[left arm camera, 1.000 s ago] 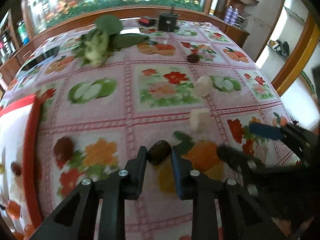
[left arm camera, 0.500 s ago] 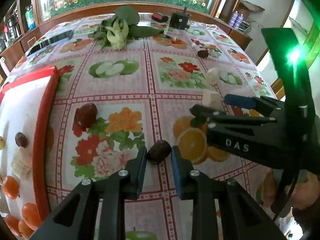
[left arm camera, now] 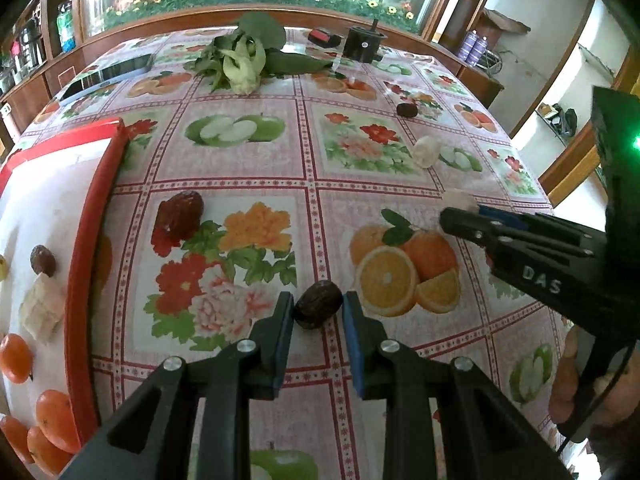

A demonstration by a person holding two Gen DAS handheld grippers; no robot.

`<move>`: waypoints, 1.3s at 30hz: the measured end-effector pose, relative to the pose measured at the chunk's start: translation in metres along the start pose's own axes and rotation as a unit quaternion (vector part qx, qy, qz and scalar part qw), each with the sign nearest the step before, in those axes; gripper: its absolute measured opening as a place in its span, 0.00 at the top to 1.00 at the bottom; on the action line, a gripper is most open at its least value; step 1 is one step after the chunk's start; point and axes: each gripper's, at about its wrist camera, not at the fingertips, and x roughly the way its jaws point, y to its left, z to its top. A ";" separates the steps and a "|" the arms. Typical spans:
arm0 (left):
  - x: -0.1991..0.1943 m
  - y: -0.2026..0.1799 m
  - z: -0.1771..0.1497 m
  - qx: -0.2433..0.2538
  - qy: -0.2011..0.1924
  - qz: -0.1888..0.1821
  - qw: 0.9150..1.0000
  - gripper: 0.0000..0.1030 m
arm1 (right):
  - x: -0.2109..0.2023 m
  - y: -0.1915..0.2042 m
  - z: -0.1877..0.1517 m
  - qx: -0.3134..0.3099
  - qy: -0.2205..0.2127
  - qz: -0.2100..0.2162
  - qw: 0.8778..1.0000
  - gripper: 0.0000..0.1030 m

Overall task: Organize fruits
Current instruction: 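Grasp a dark date with the left tool while the right tool grasps a beige block, then carry the date and beige block over the tray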

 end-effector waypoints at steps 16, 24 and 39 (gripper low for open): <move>-0.014 -0.002 -0.014 -0.005 -0.001 -0.001 1.000 0.73 | -0.009 0.015 -0.025 0.023 0.027 -0.008 0.999 0.76; -0.041 0.015 -0.011 -0.012 -0.020 0.009 1.000 0.73 | -0.018 0.051 -0.016 0.001 0.018 0.001 1.000 0.76; -0.091 0.114 -0.002 -0.068 -0.054 0.065 0.994 0.73 | -0.010 0.164 0.017 -0.072 0.013 0.046 0.996 0.77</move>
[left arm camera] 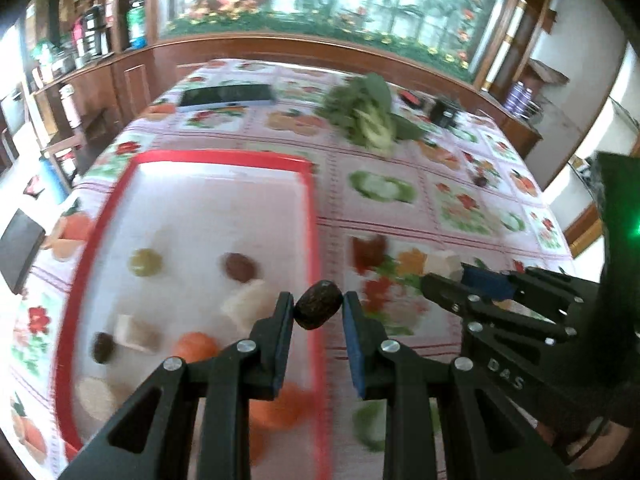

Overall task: Organize fruits
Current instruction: 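Carry the date and beige block over the tray, then open both tools to drop the date and block into the tray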

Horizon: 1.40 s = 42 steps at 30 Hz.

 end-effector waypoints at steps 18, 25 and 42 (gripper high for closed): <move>0.031 0.109 0.038 -0.065 0.011 0.067 0.996 0.73 | 0.059 0.093 0.058 -0.062 0.009 0.025 0.998 0.77; 0.059 0.114 0.053 -0.062 0.027 0.070 0.995 0.73 | 0.078 0.099 0.066 -0.072 0.013 0.026 0.997 0.77; 0.080 0.111 0.055 -0.048 0.039 0.086 0.994 0.71 | 0.095 0.100 0.064 -0.089 0.025 0.020 0.995 0.71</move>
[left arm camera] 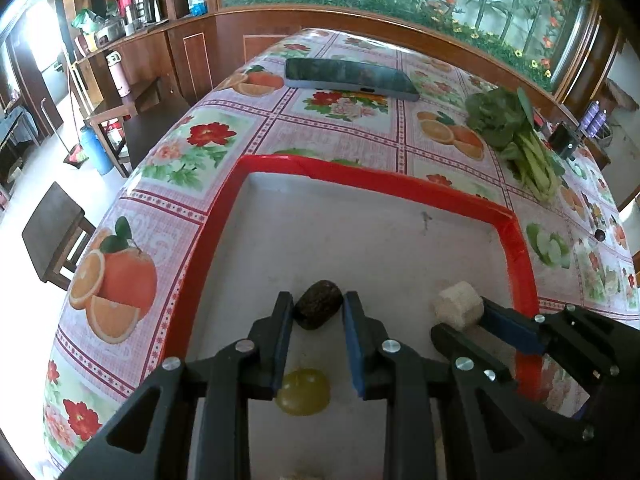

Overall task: Organize fruits
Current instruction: 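Open both tools to drop the date and block into the tray, then move both tools back from the tray toward the last date and block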

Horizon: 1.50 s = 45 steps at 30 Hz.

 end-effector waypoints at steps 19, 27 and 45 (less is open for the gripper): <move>-0.018 0.005 -0.013 -0.004 -0.008 0.050 0.999 0.22 | -0.016 0.006 -0.011 -0.004 0.000 -0.014 1.000 0.42; -0.033 0.009 -0.024 -0.017 -0.014 0.055 0.998 0.21 | -0.035 0.008 -0.021 -0.002 -0.008 -0.014 1.000 0.35; -0.063 -0.032 -0.055 -0.027 -0.021 0.042 0.999 0.21 | -0.090 -0.041 -0.075 0.032 -0.020 -0.028 0.999 0.30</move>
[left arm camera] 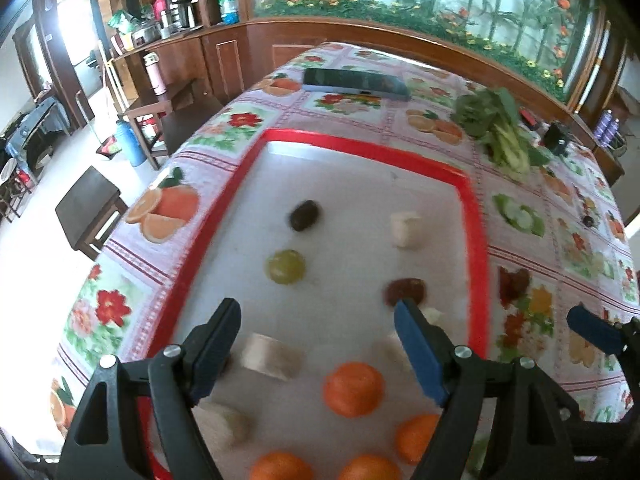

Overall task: Organize fruits
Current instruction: 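Move both tools back from the tray toward the last date and block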

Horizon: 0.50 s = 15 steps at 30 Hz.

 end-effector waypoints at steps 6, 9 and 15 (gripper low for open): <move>-0.006 -0.048 -0.006 0.031 0.002 -0.022 0.999 0.21 | -0.008 -0.068 -0.028 0.065 0.015 -0.023 0.998 0.30; -0.009 -0.075 -0.007 0.046 0.002 -0.037 0.998 0.21 | -0.013 -0.103 -0.040 0.092 0.018 -0.043 0.995 0.30; -0.006 -0.129 -0.010 0.081 0.007 -0.058 0.995 0.21 | -0.024 -0.170 -0.063 0.141 0.021 -0.072 0.987 0.29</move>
